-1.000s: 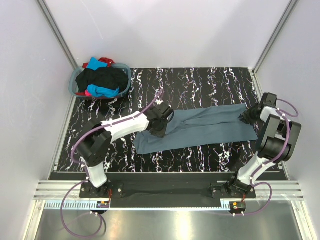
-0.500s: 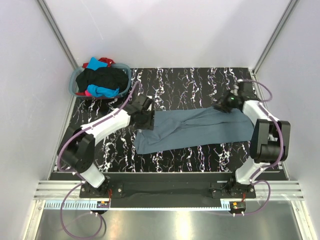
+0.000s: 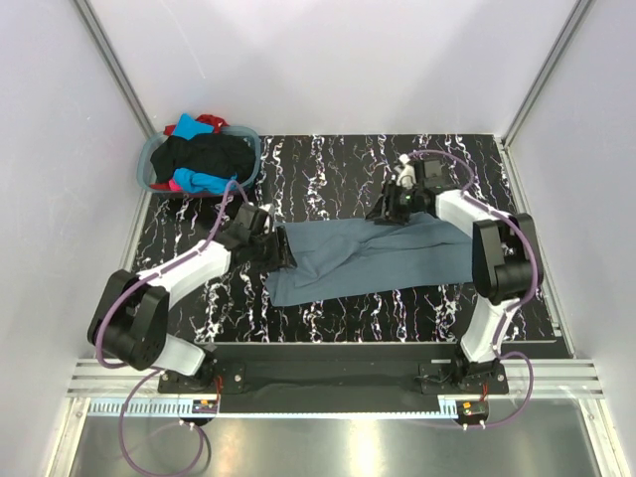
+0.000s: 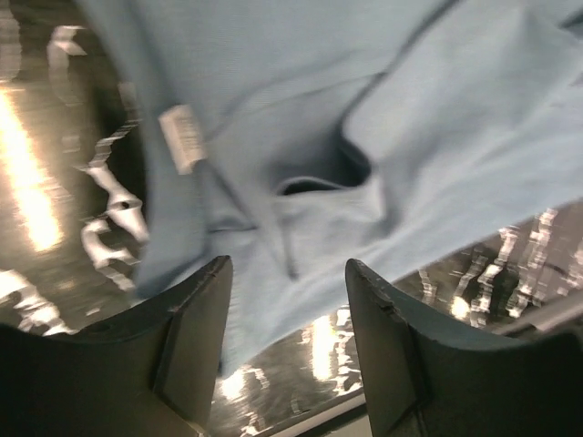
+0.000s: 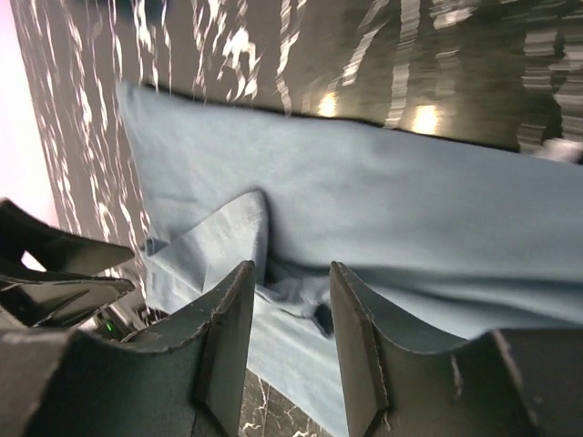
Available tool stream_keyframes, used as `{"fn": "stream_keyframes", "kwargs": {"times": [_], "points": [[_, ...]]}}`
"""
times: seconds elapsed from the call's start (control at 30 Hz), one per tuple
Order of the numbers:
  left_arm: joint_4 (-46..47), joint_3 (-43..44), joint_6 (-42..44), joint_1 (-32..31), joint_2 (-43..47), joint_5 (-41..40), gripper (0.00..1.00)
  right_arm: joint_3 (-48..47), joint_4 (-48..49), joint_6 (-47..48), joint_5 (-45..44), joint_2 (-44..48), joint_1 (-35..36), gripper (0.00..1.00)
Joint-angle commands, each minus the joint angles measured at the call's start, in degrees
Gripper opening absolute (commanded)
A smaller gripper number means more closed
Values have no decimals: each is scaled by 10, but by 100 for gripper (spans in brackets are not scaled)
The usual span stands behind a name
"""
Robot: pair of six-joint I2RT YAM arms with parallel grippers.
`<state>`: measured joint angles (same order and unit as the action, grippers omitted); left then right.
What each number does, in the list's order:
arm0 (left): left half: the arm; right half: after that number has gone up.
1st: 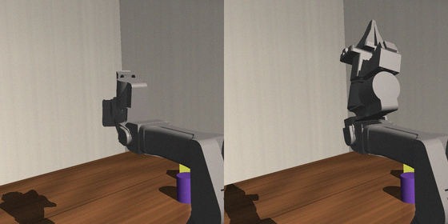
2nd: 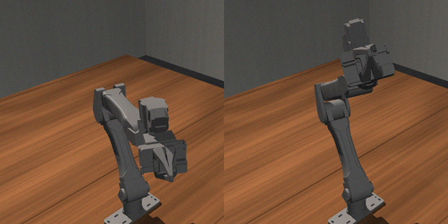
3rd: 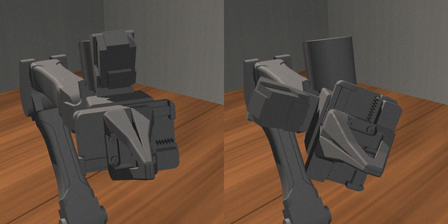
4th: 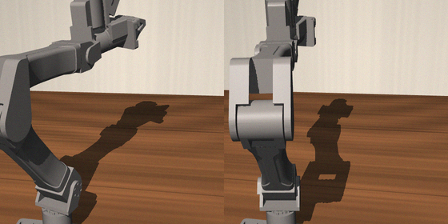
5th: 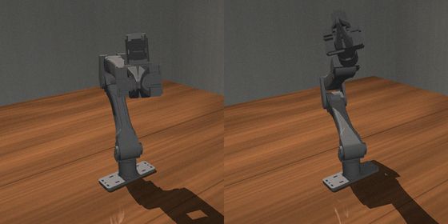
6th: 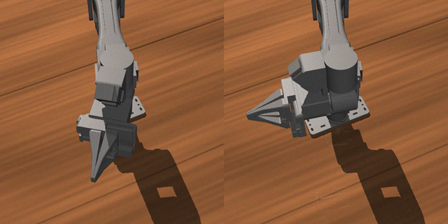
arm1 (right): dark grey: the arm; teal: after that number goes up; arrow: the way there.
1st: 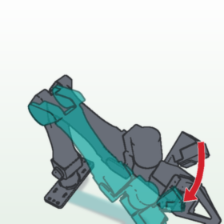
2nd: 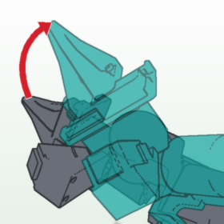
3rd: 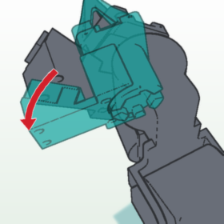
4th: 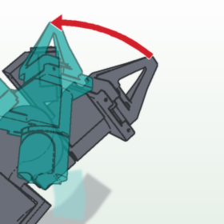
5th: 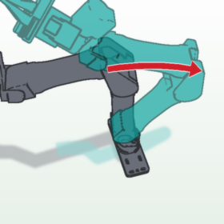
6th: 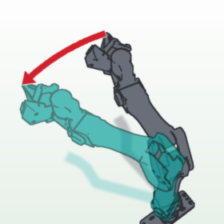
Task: Fold and stack the t-shirts
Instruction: Fold the tshirt
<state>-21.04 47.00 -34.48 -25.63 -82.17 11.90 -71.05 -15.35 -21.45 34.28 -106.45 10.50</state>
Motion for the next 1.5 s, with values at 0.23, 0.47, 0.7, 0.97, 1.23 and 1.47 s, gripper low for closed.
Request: {"fn": "stream_keyframes", "kwargs": {"times": [0.23, 0.47, 0.7, 0.97, 1.23, 1.47], "points": [[102, -30, -30, -25, -9, 26, 54, -51, 11, 31, 34, -51, 62, 46], [104, -25, -43, -37, -46, -5, 49, -27, 12, 37, 25, -46, 67, 45], [115, -31, -51, -50, -46, -15, 49, 10, 23, 34, 36, -46, 67, 42], [116, -25, -47, -62, -55, -14, 35, 28, 30, 33, 23, -33, 67, 35], [112, -34, -56, -66, -28, -16, 3, 35, 41, 19, 37, -24, 67, 37], [108, -48, -71, -79, 5, -24, 0, 31, 39, 13, 23, -4, 66, 38]]}}
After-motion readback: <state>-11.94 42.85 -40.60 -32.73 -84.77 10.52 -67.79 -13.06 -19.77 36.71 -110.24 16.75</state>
